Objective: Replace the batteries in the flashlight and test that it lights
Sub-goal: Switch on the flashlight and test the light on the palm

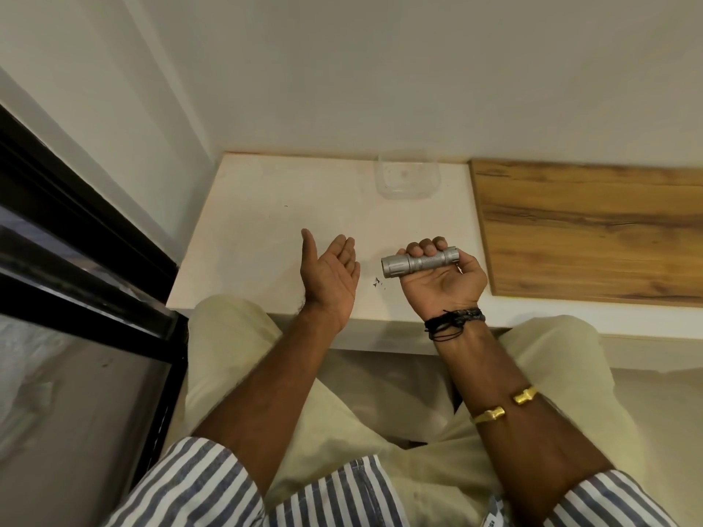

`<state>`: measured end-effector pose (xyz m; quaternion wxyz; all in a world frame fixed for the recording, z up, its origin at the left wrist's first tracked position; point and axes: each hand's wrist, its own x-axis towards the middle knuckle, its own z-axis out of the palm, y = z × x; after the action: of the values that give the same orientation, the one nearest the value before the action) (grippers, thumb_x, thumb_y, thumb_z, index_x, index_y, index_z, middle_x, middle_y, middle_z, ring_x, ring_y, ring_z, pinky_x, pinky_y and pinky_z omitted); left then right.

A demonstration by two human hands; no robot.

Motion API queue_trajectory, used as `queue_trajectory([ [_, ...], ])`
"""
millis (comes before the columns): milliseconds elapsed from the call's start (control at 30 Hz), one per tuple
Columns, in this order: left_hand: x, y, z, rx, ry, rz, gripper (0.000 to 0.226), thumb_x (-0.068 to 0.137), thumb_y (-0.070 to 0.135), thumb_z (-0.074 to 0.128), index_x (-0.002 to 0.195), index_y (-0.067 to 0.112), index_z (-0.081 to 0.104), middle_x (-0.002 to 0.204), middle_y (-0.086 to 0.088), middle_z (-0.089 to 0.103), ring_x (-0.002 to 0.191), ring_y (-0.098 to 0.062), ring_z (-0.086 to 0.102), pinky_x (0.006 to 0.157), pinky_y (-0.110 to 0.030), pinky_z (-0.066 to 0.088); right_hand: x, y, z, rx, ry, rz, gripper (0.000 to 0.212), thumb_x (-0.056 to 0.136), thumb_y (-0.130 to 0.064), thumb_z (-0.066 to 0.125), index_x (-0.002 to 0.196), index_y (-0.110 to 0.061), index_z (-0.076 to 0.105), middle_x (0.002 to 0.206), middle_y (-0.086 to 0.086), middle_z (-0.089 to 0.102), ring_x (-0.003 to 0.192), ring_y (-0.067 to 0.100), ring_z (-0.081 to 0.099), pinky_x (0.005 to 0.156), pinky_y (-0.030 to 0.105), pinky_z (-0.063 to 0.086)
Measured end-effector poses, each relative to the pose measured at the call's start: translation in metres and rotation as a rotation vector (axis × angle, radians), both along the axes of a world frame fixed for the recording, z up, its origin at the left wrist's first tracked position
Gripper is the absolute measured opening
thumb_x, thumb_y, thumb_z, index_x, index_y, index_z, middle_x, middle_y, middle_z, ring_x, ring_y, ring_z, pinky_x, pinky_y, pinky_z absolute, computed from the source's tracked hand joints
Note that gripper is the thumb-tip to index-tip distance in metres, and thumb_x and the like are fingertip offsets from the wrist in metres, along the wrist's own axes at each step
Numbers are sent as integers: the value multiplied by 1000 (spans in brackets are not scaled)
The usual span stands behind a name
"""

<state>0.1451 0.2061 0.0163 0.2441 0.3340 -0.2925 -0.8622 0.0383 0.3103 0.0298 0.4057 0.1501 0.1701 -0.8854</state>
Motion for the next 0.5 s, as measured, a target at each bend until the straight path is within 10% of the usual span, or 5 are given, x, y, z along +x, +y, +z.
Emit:
queue_trajectory([
  [500, -1, 0, 1, -58, -15, -22, 93, 92, 77, 16, 157, 11, 20, 166, -10, 21, 154, -25, 15, 126, -43, 9, -2, 5, -2, -7, 29, 0, 13, 69, -23, 44, 71, -11, 50, 67, 4, 47, 61, 24, 48, 82, 38, 42],
])
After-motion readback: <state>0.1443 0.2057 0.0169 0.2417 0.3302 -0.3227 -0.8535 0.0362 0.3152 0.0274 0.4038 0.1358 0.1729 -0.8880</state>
